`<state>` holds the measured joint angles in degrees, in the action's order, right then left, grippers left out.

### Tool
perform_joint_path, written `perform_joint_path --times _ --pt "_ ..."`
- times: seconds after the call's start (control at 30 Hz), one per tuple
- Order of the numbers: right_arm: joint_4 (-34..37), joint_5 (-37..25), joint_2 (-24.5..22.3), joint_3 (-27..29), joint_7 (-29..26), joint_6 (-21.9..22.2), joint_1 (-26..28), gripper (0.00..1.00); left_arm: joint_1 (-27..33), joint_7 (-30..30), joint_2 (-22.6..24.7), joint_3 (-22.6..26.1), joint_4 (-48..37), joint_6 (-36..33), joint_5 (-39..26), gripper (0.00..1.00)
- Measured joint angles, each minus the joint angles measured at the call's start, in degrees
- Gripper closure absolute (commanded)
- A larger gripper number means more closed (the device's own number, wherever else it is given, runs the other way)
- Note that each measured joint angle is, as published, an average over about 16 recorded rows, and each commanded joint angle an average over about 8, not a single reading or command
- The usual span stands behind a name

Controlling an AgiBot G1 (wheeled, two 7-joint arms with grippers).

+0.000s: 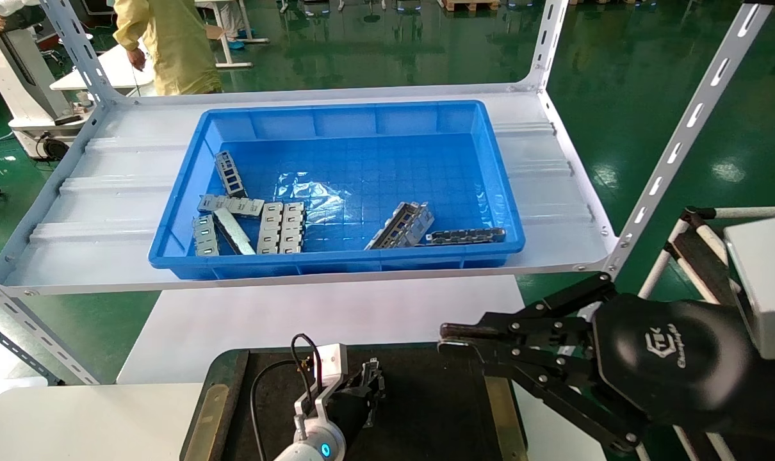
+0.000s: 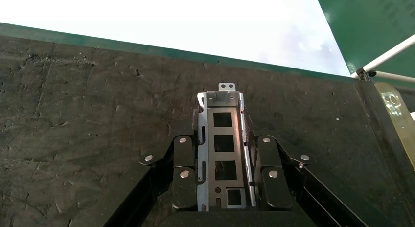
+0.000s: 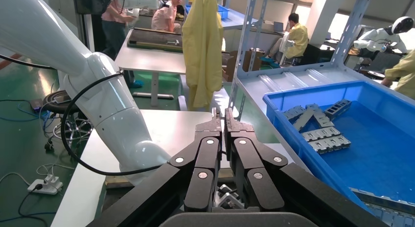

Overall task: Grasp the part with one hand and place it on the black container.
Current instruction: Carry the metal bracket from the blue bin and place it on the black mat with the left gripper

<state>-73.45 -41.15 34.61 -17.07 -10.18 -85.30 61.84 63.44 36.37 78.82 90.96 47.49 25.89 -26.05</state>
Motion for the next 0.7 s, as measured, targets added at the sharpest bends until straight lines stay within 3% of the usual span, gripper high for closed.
perform_joint_path --times 0.07,0.1,0.7 --pt "0.0 0.0 0.0 0.0 0.0 0.0 0.0 0.00 0.0 -0.1 0.0 0.0 0.0 0.0 0.3 0.02" --pt "0.0 0.0 0.0 0.0 0.0 0.0 0.0 0.00 -0.1 -0.2 0.0 0.0 0.1 0.0 0.4 0.00" --pt "0.0 0.0 0.0 -0.1 0.0 0.0 0.0 0.00 0.3 -0.2 -0.2 -0.8 -0.3 -1.1 0.7 0.00"
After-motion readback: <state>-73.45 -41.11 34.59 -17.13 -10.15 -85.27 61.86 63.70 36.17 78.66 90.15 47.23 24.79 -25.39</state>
